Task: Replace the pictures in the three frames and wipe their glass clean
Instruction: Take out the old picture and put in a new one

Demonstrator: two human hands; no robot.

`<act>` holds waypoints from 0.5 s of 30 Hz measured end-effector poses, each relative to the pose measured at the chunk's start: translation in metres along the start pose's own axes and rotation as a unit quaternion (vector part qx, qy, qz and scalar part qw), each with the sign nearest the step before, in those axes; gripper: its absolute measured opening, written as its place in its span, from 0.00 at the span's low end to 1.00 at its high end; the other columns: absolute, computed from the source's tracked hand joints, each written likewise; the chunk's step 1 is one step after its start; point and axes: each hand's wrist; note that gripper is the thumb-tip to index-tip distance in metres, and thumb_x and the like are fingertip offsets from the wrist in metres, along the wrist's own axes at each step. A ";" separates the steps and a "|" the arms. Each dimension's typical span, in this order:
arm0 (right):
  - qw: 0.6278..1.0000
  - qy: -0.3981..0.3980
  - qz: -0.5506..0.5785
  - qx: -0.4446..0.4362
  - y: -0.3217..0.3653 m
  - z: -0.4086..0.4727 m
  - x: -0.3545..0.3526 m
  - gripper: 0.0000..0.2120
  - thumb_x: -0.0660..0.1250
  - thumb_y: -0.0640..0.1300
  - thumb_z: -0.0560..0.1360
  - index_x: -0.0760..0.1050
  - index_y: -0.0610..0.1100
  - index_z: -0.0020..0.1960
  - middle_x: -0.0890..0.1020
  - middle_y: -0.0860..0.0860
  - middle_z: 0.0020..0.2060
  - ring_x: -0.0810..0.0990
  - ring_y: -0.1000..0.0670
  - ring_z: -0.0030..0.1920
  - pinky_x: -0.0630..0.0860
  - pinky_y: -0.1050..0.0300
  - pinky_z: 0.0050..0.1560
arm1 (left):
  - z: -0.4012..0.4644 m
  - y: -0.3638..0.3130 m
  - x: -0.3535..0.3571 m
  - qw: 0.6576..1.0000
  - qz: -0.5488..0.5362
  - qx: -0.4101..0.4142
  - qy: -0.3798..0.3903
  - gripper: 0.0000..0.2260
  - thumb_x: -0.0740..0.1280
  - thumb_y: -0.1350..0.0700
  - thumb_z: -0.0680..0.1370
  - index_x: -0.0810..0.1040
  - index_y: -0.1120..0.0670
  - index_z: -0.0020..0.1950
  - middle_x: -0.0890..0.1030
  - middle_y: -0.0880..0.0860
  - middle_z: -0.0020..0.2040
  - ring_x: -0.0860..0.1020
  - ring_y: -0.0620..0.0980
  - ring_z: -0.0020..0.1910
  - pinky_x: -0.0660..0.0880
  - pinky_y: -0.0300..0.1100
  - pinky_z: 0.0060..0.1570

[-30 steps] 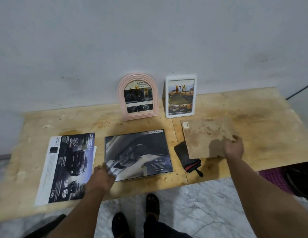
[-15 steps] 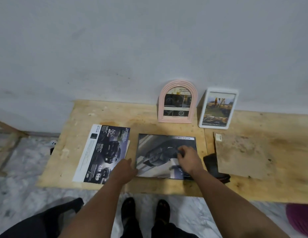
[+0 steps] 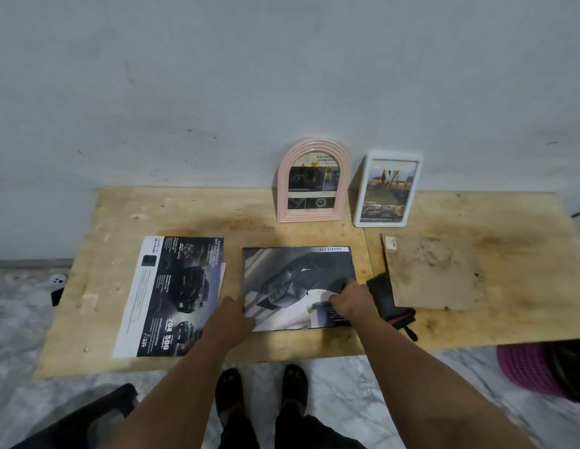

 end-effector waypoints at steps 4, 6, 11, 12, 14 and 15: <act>1.000 -0.011 0.025 0.014 -0.002 -0.004 0.004 0.31 0.72 0.56 0.71 0.69 0.49 0.71 0.76 0.43 0.64 0.76 0.39 0.61 0.78 0.45 0.62 | 0.002 0.000 0.005 1.000 0.005 -0.003 0.006 0.22 0.65 0.47 0.78 0.71 0.55 0.70 0.68 0.54 0.53 0.77 0.60 0.54 0.78 0.50 0.54; 0.999 -0.024 0.039 0.018 -0.001 -0.006 0.006 0.34 0.74 0.58 0.69 0.69 0.50 0.71 0.76 0.43 0.64 0.76 0.39 0.61 0.78 0.46 0.61 | 0.002 0.000 0.007 1.000 0.010 -0.002 0.009 0.24 0.65 0.48 0.80 0.69 0.54 0.74 0.69 0.55 0.56 0.77 0.59 0.56 0.77 0.50 0.55; 0.995 -0.063 0.073 0.021 -0.004 -0.012 0.006 0.27 0.73 0.52 0.70 0.70 0.54 0.67 0.78 0.46 0.60 0.77 0.40 0.61 0.78 0.42 0.59 | 0.003 0.000 0.012 0.999 0.029 0.003 0.026 0.29 0.63 0.49 0.80 0.62 0.48 0.82 0.67 0.57 0.66 0.77 0.60 0.61 0.76 0.52 0.61; 0.995 -0.067 0.075 0.018 -0.004 -0.013 0.004 0.26 0.72 0.51 0.71 0.70 0.54 0.67 0.78 0.46 0.60 0.77 0.40 0.61 0.78 0.41 0.59 | 0.004 0.000 0.012 0.999 0.030 0.002 0.025 0.29 0.63 0.49 0.80 0.62 0.48 0.82 0.67 0.56 0.66 0.77 0.60 0.61 0.76 0.52 0.61; 0.994 -0.074 0.084 0.008 -0.008 -0.012 0.005 0.24 0.70 0.49 0.70 0.71 0.54 0.66 0.79 0.46 0.59 0.78 0.40 0.60 0.79 0.40 0.59 | 0.005 0.000 0.013 0.999 0.032 -0.001 0.022 0.29 0.63 0.49 0.80 0.62 0.48 0.82 0.67 0.56 0.66 0.77 0.59 0.62 0.76 0.51 0.61; 0.993 -0.077 0.094 0.001 -0.011 -0.010 0.006 0.24 0.70 0.49 0.70 0.72 0.53 0.65 0.80 0.47 0.59 0.79 0.40 0.60 0.79 0.41 0.59 | 0.005 0.000 0.014 0.999 0.035 0.000 0.020 0.29 0.63 0.49 0.81 0.62 0.48 0.82 0.67 0.56 0.66 0.77 0.59 0.62 0.76 0.51 0.61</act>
Point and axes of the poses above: each hand's wrist, its own z-axis towards the middle knuckle, its own x-axis out of the palm, y = z × x
